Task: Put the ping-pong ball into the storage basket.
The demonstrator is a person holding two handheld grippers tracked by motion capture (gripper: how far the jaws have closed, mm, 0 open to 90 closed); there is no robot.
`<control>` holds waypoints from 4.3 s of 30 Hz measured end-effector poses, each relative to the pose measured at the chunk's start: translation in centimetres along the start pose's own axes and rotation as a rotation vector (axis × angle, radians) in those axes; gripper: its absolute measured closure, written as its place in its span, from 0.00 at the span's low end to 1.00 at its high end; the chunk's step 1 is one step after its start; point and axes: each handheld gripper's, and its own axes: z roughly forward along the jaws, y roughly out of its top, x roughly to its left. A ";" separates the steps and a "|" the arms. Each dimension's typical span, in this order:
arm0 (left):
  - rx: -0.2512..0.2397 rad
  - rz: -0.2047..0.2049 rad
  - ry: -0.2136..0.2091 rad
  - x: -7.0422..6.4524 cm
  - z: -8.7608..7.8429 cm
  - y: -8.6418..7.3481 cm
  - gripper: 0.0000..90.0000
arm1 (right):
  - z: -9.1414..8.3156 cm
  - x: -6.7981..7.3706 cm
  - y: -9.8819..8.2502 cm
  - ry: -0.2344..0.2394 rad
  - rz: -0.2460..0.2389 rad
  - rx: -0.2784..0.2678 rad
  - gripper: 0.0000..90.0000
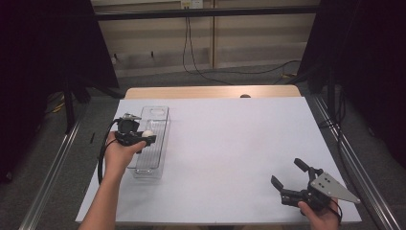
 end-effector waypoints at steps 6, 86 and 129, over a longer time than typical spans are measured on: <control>0.004 -0.013 0.013 0.3 0.1 -0.2 0.57 | 0.0 0.0 0.0 -0.001 0.000 0.000 0.03; 0.024 -0.017 0.062 0.4 1.5 -0.6 0.51 | 0.0 0.0 0.0 0.000 0.003 -0.001 0.03; -0.078 -0.073 0.090 -0.2 -0.9 0.3 0.14 | 0.2 0.1 0.0 0.006 -0.003 0.003 0.03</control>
